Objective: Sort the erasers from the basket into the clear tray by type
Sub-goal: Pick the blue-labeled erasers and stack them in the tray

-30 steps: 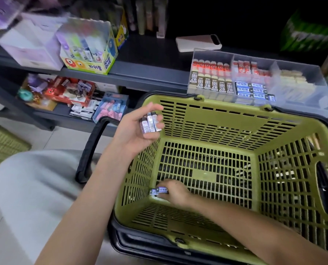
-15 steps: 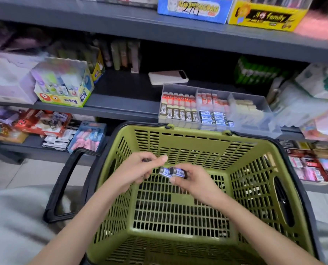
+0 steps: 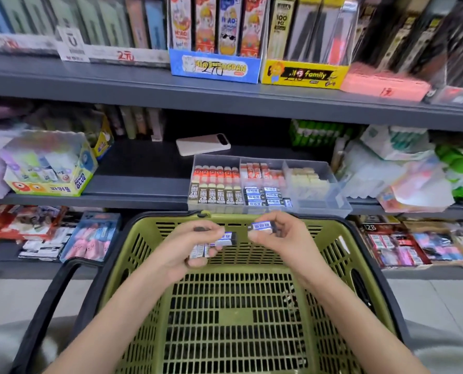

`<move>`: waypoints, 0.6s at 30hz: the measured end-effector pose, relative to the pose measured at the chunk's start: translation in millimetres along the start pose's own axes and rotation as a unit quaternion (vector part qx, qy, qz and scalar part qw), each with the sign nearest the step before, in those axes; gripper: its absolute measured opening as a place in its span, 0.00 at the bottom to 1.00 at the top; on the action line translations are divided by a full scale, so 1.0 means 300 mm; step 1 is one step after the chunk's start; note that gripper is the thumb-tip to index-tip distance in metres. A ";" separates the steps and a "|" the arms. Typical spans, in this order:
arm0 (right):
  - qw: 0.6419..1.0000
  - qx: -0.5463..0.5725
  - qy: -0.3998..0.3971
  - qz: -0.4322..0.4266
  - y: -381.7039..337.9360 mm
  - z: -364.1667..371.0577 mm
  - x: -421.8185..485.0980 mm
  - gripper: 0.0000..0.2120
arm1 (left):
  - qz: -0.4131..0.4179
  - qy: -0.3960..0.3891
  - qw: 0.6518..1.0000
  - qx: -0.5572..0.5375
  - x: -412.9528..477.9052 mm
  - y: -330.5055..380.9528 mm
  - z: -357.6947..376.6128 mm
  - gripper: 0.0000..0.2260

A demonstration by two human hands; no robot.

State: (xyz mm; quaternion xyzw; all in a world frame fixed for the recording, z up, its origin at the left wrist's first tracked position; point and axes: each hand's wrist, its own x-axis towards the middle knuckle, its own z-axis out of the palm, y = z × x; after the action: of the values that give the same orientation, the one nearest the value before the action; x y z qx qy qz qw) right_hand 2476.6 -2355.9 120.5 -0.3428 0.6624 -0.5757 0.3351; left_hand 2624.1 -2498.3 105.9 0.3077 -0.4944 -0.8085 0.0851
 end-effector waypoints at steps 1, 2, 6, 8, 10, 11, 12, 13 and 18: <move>1.000 0.021 0.013 0.009 -0.017 -0.023 0.020 0.11 | 0.009 0.002 1.000 -0.008 0.014 0.018 0.001 0.11; 0.999 0.040 0.019 0.016 -0.027 -0.045 0.041 0.12 | 0.016 0.003 1.000 -0.016 0.025 0.033 0.001 0.11; 0.978 0.207 0.023 0.017 -0.051 -0.105 0.122 0.15 | 0.042 0.009 0.999 -0.027 0.051 0.080 0.008 0.08; 0.975 0.215 0.051 0.015 -0.054 -0.118 0.156 0.13 | 0.049 0.015 0.998 -0.034 0.063 0.090 0.010 0.06; 0.986 0.146 0.080 0.022 -0.053 -0.130 0.188 0.11 | 0.051 0.018 0.998 -0.041 0.080 0.091 0.010 0.05; 0.991 0.099 0.091 0.024 -0.051 -0.138 0.201 0.11 | 0.048 0.020 0.998 -0.043 0.086 0.092 0.010 0.06; 0.994 0.045 0.099 0.021 -0.045 -0.147 0.216 0.11 | 0.046 0.022 0.998 -0.044 0.093 0.092 0.011 0.06; 0.994 -0.016 0.103 0.012 -0.042 -0.157 0.230 0.09 | 0.045 0.023 0.998 -0.046 0.099 0.093 0.011 0.07; 0.948 -0.277 0.130 -0.082 -0.026 -0.188 0.308 0.07 | 0.053 0.034 0.996 -0.059 0.124 0.100 0.011 0.12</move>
State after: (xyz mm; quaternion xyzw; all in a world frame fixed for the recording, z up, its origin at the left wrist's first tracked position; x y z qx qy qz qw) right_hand 2380.0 -2404.2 130.0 -0.3979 0.8031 -0.4345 0.0894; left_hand 2587.6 -2527.2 117.0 0.3025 -0.4587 -0.8196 0.1623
